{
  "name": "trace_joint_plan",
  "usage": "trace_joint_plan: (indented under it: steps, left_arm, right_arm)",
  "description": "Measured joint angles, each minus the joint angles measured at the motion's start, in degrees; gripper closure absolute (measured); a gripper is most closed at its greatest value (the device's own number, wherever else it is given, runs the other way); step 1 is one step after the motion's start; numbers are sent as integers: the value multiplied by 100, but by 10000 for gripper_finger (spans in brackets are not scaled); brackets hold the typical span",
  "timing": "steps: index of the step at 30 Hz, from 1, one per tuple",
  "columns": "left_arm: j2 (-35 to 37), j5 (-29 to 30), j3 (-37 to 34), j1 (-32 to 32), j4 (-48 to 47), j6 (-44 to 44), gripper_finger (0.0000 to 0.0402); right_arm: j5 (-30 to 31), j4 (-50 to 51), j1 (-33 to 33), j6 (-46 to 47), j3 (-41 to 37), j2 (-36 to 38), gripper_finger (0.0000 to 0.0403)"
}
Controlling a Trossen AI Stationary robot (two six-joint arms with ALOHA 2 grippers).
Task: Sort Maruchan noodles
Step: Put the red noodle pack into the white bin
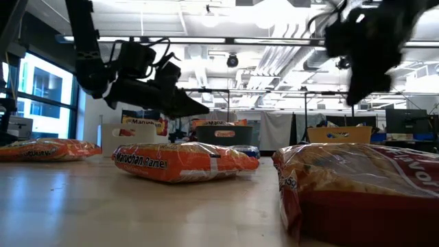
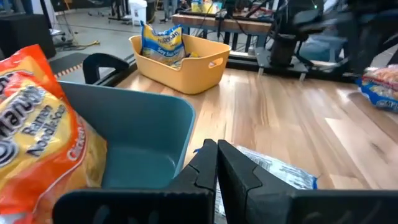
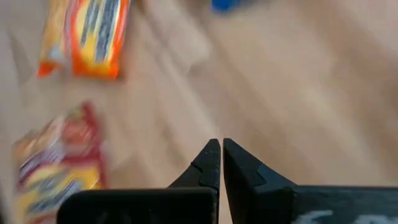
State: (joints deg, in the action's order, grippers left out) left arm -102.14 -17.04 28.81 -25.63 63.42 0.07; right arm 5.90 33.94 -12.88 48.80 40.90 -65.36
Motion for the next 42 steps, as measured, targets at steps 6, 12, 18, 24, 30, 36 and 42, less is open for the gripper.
trace_joint_plan:
  steps: [6,12,18,24,30,36,42]
  left_arm:
    - [-174,-194,229,81,384,19,401]
    - [-174,-236,248,149,438,205,401]
    - [-174,-235,248,149,392,212,401]
    - [-174,-235,246,149,373,213,401]
    - [-174,-229,237,245,292,215,401]
    - [-174,-231,235,457,209,432,401]
    - [-174,-229,235,596,156,583,401]
  right_arm:
    - [-26,1266,-1304,2361,891,-110,403]
    - [-558,1371,-2487,4720,1444,-648,396]
    - [-1653,1544,-3117,6430,2508,-1851,330]
    - [-2602,2388,-3323,7022,3547,-3242,218]
    - [-3608,3488,-3213,6613,4404,-4447,145]
    - [-3484,4236,-3212,6294,5053,-5297,140]
    - [-3602,4710,-3216,6203,5070,-5721,164]
